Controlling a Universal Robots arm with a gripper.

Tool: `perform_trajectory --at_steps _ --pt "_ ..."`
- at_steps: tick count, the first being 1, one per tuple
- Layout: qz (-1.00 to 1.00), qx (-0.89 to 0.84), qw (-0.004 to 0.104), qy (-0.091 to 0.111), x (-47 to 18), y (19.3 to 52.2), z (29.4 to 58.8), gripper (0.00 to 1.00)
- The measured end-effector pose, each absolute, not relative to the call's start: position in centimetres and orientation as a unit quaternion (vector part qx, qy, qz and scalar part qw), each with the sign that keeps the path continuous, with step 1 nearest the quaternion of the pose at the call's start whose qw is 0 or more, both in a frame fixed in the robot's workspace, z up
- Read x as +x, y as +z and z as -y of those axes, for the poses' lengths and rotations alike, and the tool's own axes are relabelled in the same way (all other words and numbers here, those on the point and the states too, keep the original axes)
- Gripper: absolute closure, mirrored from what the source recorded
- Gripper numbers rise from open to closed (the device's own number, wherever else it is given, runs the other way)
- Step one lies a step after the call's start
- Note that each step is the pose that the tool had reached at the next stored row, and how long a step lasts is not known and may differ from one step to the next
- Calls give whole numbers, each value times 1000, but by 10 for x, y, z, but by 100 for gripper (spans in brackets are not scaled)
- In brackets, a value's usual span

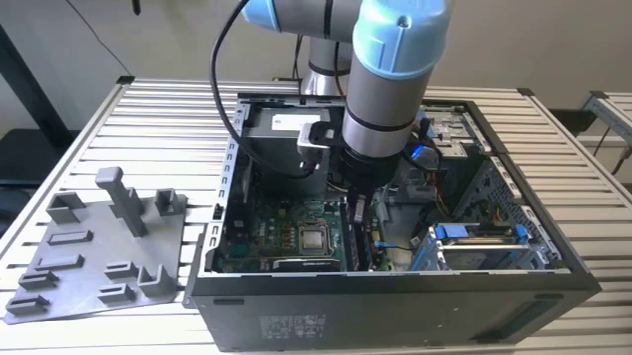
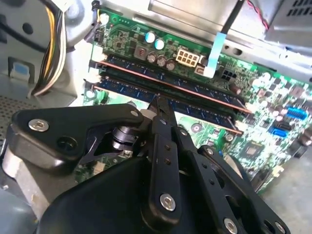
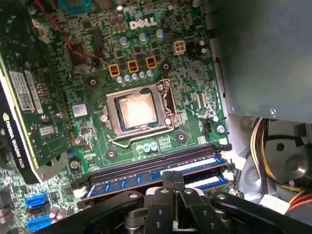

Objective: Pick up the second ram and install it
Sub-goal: 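Press down the second ram until it locks into place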

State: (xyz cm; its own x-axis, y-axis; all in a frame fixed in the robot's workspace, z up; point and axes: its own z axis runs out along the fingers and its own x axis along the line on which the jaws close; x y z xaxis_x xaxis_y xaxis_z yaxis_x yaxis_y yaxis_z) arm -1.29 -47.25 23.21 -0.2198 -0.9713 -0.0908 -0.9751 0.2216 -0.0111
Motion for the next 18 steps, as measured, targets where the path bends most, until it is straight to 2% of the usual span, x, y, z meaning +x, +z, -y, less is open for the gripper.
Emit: perform_trajectory --at_steps 18 --pt "-729 -683 37 27 -12 231 474 89"
